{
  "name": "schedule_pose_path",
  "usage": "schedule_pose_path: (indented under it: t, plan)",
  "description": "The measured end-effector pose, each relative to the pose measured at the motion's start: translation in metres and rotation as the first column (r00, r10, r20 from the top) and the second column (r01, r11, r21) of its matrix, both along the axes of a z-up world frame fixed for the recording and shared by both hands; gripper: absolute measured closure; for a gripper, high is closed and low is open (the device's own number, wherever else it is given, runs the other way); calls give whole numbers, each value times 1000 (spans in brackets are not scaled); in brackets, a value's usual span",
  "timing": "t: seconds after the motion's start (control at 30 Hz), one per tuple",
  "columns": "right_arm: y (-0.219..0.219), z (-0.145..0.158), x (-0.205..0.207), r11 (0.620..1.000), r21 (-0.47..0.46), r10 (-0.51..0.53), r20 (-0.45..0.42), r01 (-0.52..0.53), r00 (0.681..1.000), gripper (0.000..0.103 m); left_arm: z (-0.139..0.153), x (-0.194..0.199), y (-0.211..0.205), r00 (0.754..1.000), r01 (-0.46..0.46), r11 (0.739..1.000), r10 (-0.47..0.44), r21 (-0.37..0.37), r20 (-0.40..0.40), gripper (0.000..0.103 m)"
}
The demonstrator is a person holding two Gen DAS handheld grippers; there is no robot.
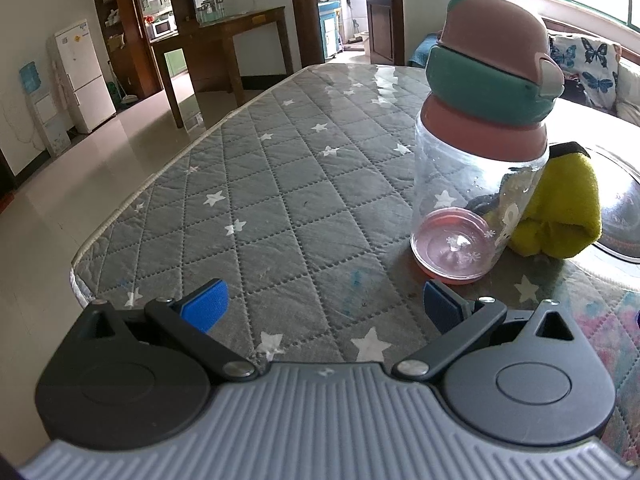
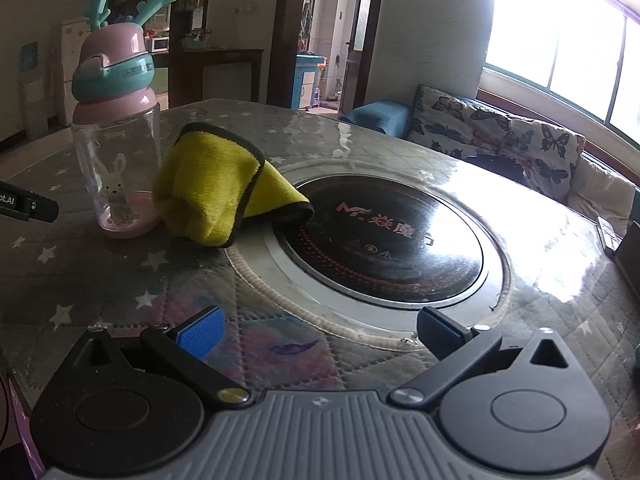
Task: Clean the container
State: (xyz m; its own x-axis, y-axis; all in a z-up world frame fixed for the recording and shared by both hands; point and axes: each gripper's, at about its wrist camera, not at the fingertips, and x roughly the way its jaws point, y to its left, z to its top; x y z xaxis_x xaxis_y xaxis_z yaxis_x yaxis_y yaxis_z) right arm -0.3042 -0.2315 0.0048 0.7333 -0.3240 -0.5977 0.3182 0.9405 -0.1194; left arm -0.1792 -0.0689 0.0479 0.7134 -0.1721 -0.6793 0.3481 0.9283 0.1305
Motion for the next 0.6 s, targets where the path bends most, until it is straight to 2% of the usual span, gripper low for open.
schedule_pose_path:
  t: [0.6]
  plan:
    - [8, -2, -8, 999, 40, 12, 15, -12, 1000, 0, -4, 5, 1, 1000, 3, 1000, -3, -11, -17, 0]
